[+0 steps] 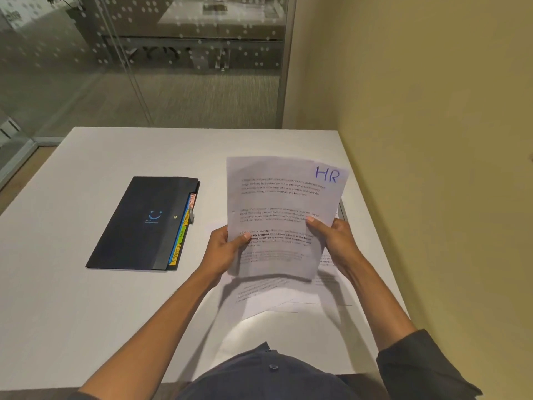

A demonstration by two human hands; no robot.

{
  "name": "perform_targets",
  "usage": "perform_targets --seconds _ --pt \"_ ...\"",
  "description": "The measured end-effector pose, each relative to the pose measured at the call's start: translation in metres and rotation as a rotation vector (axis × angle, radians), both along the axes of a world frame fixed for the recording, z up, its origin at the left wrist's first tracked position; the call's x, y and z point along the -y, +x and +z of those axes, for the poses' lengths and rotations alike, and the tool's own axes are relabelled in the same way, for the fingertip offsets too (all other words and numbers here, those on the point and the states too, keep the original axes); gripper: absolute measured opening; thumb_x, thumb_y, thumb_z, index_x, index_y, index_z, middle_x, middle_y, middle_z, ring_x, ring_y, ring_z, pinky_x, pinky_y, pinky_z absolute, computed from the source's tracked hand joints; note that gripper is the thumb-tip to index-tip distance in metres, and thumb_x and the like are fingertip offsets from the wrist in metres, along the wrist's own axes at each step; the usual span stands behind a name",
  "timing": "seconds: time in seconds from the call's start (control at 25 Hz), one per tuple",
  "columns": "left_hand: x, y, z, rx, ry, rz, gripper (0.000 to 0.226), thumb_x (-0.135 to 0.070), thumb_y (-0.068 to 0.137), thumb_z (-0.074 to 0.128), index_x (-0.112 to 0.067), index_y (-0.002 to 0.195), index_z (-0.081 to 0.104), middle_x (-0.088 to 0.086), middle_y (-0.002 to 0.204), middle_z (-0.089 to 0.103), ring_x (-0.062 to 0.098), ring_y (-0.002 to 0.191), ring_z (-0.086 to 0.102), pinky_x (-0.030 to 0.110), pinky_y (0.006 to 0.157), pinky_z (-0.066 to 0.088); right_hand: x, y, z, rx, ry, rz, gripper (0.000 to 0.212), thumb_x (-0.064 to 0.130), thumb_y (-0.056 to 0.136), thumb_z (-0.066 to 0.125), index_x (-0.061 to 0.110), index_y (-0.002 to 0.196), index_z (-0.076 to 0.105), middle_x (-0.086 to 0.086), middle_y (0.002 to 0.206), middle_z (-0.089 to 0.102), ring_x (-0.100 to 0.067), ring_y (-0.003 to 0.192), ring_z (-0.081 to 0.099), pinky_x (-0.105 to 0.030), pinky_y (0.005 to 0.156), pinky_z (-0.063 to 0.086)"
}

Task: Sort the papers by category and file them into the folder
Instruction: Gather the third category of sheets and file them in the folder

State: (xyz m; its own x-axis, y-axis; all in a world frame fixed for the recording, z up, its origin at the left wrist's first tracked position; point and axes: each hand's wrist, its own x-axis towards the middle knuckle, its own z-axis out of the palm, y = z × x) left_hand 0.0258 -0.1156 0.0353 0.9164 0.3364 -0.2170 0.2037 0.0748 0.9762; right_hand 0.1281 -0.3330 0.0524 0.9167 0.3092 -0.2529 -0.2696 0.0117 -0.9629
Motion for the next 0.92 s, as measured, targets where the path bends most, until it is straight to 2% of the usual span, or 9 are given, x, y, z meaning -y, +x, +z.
perform_targets --seconds 0.08,0.16,0.24,0.32,0.44,0.6,0.72,0.84,0.92 --pt "0.000 0.002 -0.005 0.002 0.011 -0.005 0.022 -0.012 0.091 0.060 -0.021 0.110 0.065 -0.005 0.107 0.070 0.014 0.094 0.066 0.027 0.076 0.055 -0.004 -0.006 -0.004 0.027 0.003 -0.022 0.014 0.014 0.092 0.065 0.017 0.104 0.071 0.003 0.092 0.078 -0.015 0.083 0.074 -0.028 0.072 0.060" --pt "0.000 0.003 -0.011 -0.032 0.000 -0.008 0.022 -0.012 0.091 0.060 -0.021 0.111 0.064 -0.006 0.106 0.069 0.013 0.094 0.064 0.024 0.072 0.054 -0.008 -0.011 -0.013 0.027 -0.043 -0.028 0.013 0.015 0.092 0.066 0.018 0.103 0.071 0.002 0.093 0.077 -0.016 0.081 0.073 -0.027 0.069 0.059" --pt "0.000 0.002 -0.018 -0.079 -0.005 -0.011 0.017 -0.016 0.092 0.059 -0.023 0.106 0.065 -0.008 0.101 0.070 0.013 0.091 0.065 0.022 0.066 0.053 -0.010 -0.017 -0.022 0.010 -0.113 -0.010 0.010 0.017 0.092 0.066 0.020 0.100 0.070 0.000 0.095 0.075 -0.021 0.085 0.071 -0.030 0.070 0.058" --pt "0.000 0.001 -0.023 -0.096 -0.003 0.005 0.015 -0.021 0.093 0.057 -0.024 0.104 0.067 -0.007 0.099 0.072 0.017 0.092 0.067 0.027 0.071 0.054 -0.010 -0.019 -0.028 -0.001 -0.161 0.024 0.011 0.020 0.093 0.064 0.020 0.103 0.069 0.000 0.098 0.074 -0.023 0.088 0.070 -0.030 0.073 0.057" --pt "-0.001 0.000 -0.023 -0.098 -0.018 0.069 0.019 -0.023 0.094 0.055 -0.018 0.108 0.067 -0.002 0.100 0.073 0.019 0.091 0.070 0.031 0.075 0.057 -0.010 -0.022 -0.032 0.067 -0.213 0.061 0.019 0.019 0.096 0.060 0.013 0.112 0.068 0.004 0.098 0.073 -0.013 0.086 0.070 -0.016 0.064 0.055" --pt "-0.008 0.007 -0.009 -0.100 -0.105 0.064 0.022 -0.015 0.093 0.058 -0.009 0.113 0.067 0.008 0.105 0.073 0.023 0.093 0.071 0.037 0.083 0.056 -0.005 -0.027 -0.037 0.150 -0.276 0.037 0.024 0.024 0.098 0.058 0.014 0.118 0.068 0.008 0.107 0.072 -0.009 0.098 0.069 -0.020 0.079 0.055" --pt "-0.017 0.016 0.007 -0.105 -0.111 0.052 0.027 -0.016 0.093 0.059 -0.008 0.118 0.064 0.009 0.113 0.070 0.023 0.099 0.069 0.043 0.093 0.052 -0.001 -0.026 -0.027 0.117 -0.222 0.050 0.022 0.021 0.097 0.059 0.021 0.118 0.065 0.012 0.110 0.070 -0.001 0.100 0.066 -0.017 0.082 0.052" --pt "-0.027 0.027 0.027 -0.044 -0.346 0.053 0.037 -0.034 0.098 0.046 -0.011 0.124 0.061 0.008 0.119 0.068 0.025 0.107 0.066 0.045 0.095 0.049 -0.002 -0.028 -0.015 0.043 -0.146 0.059 0.022 0.018 0.096 0.060 0.020 0.118 0.066 0.011 0.110 0.072 -0.005 0.101 0.069 -0.023 0.087 0.053" --pt "-0.035 0.036 0.040 -0.010 -0.580 0.072 0.047 -0.045 0.099 0.035 -0.014 0.125 0.060 0.008 0.118 0.068 0.027 0.107 0.065 0.044 0.094 0.049 -0.004 -0.032 -0.010 -0.015 -0.119 0.075 0.022 0.019 0.096 0.061 0.019 0.117 0.066 0.010 0.107 0.073 -0.007 0.096 0.071 -0.020 0.080 0.057"
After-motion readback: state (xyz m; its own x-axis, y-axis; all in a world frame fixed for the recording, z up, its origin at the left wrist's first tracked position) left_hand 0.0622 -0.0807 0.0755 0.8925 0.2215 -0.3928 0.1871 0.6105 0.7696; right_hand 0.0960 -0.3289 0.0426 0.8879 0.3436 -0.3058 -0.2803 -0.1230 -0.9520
